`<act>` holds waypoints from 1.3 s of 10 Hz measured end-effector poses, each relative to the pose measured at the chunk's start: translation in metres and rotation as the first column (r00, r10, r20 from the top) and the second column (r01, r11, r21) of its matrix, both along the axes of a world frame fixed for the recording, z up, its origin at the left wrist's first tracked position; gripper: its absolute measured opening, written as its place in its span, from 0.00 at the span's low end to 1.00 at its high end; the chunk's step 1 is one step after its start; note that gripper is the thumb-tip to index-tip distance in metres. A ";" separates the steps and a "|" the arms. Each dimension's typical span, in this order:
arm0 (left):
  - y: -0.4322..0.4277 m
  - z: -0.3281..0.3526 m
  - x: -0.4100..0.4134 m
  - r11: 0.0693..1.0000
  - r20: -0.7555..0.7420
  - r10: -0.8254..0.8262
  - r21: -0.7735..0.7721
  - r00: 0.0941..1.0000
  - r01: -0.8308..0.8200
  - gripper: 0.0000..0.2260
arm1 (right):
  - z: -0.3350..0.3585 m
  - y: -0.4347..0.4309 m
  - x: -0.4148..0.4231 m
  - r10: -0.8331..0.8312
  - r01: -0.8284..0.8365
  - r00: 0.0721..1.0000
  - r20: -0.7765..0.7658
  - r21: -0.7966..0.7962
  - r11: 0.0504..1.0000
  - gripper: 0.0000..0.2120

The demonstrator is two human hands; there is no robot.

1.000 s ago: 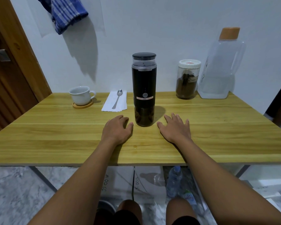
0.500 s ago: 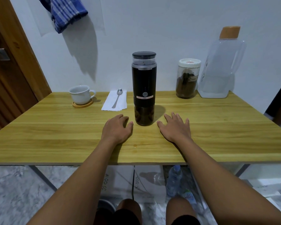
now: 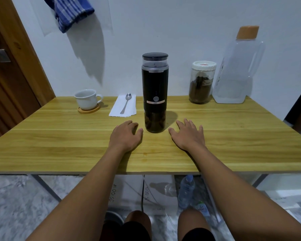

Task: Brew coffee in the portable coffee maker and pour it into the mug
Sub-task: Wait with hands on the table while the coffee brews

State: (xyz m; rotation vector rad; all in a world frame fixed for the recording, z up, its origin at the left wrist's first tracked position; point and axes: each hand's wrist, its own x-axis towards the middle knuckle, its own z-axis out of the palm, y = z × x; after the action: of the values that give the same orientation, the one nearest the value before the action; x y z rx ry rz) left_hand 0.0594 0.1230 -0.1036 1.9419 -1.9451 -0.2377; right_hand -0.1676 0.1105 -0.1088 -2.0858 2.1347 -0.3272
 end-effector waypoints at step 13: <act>-0.001 0.000 0.000 1.000 0.003 -0.004 -0.007 1.000 0.004 0.24 | 0.002 0.001 0.000 0.003 -0.003 1.000 -0.003 0.000 1.000 0.31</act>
State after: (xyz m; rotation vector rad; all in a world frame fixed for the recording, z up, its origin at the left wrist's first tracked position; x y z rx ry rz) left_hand 0.0599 0.1222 -0.1039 1.9357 -1.9490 -0.2281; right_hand -0.1676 0.1115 -0.1069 -2.0907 2.1327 -0.3241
